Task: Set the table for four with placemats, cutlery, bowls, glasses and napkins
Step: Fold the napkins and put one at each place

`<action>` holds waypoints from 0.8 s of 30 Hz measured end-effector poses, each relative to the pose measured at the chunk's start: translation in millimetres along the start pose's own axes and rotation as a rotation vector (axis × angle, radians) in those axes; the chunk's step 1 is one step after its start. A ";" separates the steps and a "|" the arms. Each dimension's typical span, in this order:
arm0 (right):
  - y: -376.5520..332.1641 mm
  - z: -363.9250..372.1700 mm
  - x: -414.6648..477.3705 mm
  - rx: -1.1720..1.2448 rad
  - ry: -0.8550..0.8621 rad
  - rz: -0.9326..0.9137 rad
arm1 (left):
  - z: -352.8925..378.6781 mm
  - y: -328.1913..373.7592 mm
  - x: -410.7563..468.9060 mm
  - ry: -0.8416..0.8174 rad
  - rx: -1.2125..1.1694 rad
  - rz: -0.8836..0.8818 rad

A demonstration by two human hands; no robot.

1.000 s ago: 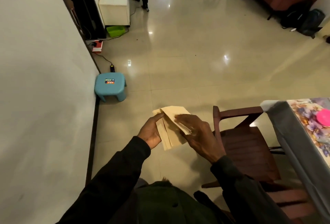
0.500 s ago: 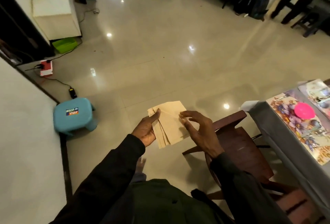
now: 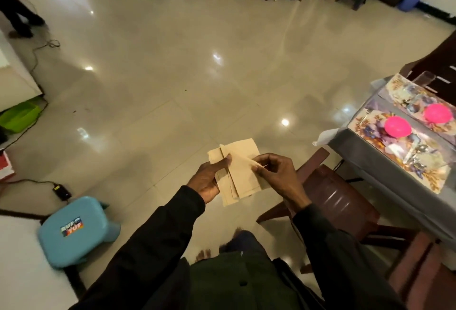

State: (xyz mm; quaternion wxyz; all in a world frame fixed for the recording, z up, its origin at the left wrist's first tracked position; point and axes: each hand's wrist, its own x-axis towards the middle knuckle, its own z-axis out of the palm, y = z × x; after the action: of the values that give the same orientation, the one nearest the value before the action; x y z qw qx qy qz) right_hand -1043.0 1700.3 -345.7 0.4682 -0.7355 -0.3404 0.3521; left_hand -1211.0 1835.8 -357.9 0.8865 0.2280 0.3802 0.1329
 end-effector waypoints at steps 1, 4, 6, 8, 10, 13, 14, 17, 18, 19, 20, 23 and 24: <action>2.7 -5.5 10.2 0.038 0.030 0.029 | 4.4 6.1 13.9 -0.010 0.030 -0.011; 11.7 -22.0 42.6 0.058 0.050 0.105 | 20.8 20.4 56.3 -0.037 0.075 -0.057; 15.9 -33.7 64.5 0.050 0.044 0.146 | 33.7 29.6 86.2 -0.044 0.109 -0.074; 19.5 -49.9 88.9 0.058 0.059 0.151 | 51.7 41.1 115.7 -0.043 0.146 -0.092; 21.7 -66.9 111.0 0.065 0.075 0.168 | 69.6 53.0 140.4 -0.043 0.181 -0.108; 24.3 -99.5 147.0 0.075 0.145 0.197 | 103.7 71.8 180.5 -0.062 0.245 -0.158; 24.8 -109.5 158.0 0.081 0.163 0.194 | 114.8 76.9 194.4 -0.078 0.278 -0.168; 31.8 -139.7 187.3 0.098 0.201 0.199 | 149.3 85.0 233.1 -0.112 0.394 -0.180; 35.7 -150.5 196.0 0.096 0.208 0.218 | 161.3 85.7 245.9 -0.120 0.426 -0.188; 39.4 -160.6 202.7 0.092 0.211 0.243 | 172.2 86.4 256.7 -0.129 0.454 -0.197; 42.3 -169.2 206.6 0.089 0.215 0.261 | 180.9 86.7 265.4 -0.140 0.479 -0.204; 52.2 -198.7 215.2 0.098 0.291 0.282 | 214.5 86.4 300.7 -0.197 0.548 -0.254; 53.9 -207.2 217.4 0.103 0.323 0.290 | 224.9 86.2 312.1 -0.215 0.567 -0.273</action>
State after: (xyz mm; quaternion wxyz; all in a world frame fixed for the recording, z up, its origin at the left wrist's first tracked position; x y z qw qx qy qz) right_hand -747.3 1770.0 -374.0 0.4982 -0.7985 -0.1333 0.3105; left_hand -840.3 1969.4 -369.3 0.8324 0.4254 0.3333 -0.1228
